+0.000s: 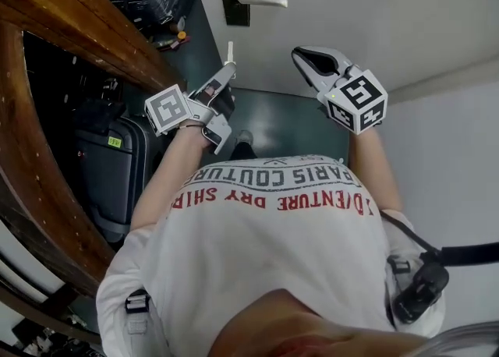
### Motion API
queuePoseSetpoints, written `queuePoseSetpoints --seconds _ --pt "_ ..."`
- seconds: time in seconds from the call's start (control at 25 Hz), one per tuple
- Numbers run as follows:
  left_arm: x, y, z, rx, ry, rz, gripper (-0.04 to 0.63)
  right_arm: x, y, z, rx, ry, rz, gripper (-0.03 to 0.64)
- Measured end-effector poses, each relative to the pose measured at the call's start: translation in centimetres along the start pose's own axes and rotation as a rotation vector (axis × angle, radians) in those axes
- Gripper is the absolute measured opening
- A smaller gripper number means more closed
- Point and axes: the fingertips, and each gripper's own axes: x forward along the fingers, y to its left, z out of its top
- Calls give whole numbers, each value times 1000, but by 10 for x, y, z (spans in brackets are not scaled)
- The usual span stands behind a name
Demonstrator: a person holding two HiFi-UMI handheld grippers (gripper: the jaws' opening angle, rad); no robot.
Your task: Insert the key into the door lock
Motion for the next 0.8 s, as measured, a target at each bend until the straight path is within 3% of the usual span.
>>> queuePoseSetpoints --seconds 0.16,0.32,0.44,0.56,0.8 --pt "14 16 28 -5 12 23 23 25 -29 26 -75 -25 -24 3" --pt "25 21 39 -20 34 21 23 44 -40 61 -269 -60 -31 46" --pt "30 21 45 -36 51 6 23 62 -45 75 -354 -78 -26 136" --pt "31 24 54 -14 55 11 23 86 -46 69 -426 -6 25 220" --pt "40 36 64 -41 72 5 23 113 -60 49 -471 104 19 202"
